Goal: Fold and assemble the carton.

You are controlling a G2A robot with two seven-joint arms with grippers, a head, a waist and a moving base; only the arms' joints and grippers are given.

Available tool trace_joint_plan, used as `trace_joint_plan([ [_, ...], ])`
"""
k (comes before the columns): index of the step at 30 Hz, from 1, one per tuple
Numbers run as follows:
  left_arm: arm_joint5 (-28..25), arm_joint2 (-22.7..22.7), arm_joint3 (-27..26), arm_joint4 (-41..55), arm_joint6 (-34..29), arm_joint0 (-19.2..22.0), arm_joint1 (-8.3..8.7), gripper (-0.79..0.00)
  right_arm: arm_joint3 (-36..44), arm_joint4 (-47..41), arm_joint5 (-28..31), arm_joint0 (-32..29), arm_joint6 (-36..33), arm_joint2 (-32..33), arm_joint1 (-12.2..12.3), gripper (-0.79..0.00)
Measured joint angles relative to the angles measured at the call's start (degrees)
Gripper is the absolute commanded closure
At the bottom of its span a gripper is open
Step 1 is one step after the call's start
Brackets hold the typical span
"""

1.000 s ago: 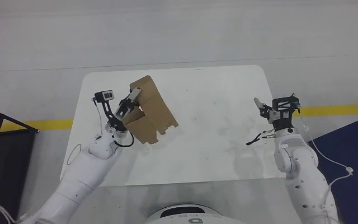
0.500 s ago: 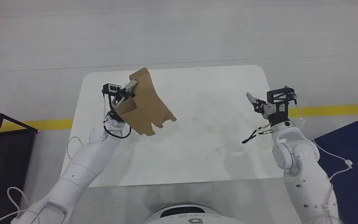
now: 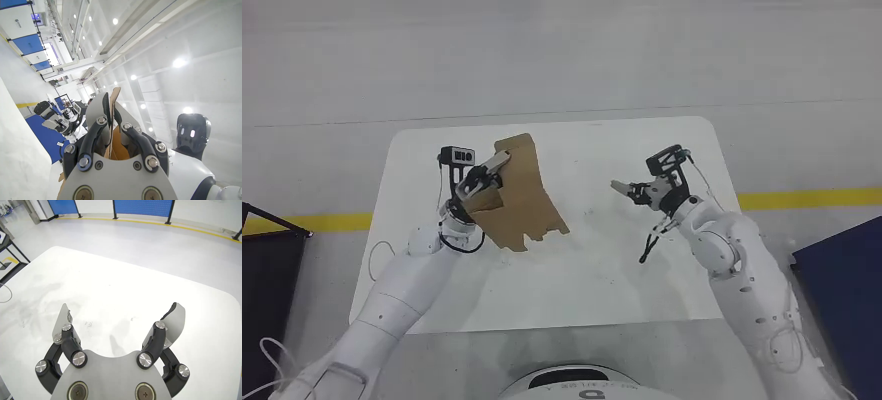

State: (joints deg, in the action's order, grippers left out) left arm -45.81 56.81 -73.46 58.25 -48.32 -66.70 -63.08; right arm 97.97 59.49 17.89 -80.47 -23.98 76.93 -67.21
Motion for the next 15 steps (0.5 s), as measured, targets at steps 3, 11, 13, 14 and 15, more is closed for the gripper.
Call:
trace_joint_plan([
  [3, 0.5, -0.1, -1.0, -3.4, 1.4, -0.3, -0.26, 0.000, -1.3, -2.2, 1.4, 2.1, -0.6, -2.0, -0.4, -0.785],
  [11, 0.0, -0.1, -1.3, -8.7, 4.7, -0.6, -1.16, 0.000, -3.3, -18.5, 11.6, 4.0, -2.7, -5.0, -0.8, -0.785],
  [13, 0.1, -0.1, -1.2, -9.0, 4.8, -0.5, -1.38, 0.000, -4.5, -24.1, 15.0, 4.6, -3.7, -5.8, -0.8, -0.785],
  [14, 0.2, 0.0, -1.1, -9.1, 4.7, -0.5, -1.46, 0.000, -4.9, -26.2, 16.4, 5.0, -4.2, -6.1, -0.8, -0.785],
  [15, 0.3, 0.0, -1.1, -9.1, 4.6, -0.5, -1.54, 0.000, -5.4, -28.0, 17.7, 5.3, -4.8, -6.5, -0.9, -0.785],
])
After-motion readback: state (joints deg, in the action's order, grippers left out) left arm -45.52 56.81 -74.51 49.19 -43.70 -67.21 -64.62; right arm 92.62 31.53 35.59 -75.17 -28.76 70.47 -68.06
